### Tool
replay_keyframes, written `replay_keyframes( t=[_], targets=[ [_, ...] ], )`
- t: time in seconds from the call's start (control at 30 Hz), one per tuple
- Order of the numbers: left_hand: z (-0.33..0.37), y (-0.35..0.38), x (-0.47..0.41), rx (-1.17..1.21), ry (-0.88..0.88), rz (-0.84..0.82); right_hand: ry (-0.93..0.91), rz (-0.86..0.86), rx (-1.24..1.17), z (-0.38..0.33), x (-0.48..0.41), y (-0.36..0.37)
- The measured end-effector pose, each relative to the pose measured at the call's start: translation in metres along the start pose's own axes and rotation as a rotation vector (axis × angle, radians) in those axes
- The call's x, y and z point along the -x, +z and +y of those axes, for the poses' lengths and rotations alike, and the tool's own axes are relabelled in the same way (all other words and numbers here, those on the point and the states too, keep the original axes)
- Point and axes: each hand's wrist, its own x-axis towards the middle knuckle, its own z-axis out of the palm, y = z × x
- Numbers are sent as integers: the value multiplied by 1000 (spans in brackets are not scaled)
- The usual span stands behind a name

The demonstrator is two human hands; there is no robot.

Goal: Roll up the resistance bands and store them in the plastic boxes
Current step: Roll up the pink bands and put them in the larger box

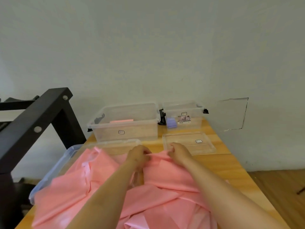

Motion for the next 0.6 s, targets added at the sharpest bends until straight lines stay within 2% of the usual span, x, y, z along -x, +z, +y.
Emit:
replay_keyframes(
  t=[0.13, 0.3, 0.47, 0.6],
  targets=[
    [2, -20, -4, 197, 82, -51, 49, -17, 4, -1, -9, -3],
    [13, -52, -6, 167, 50, -153, 5, 96, -116, -19, -11, -32],
    [43, -102, -11, 243, 33, -43, -88, 222, -188, -55, -13, -89],
    [81, -157, -7, 245, 116, 72, -153, 318, -271, -87, -13, -134]
  ],
)
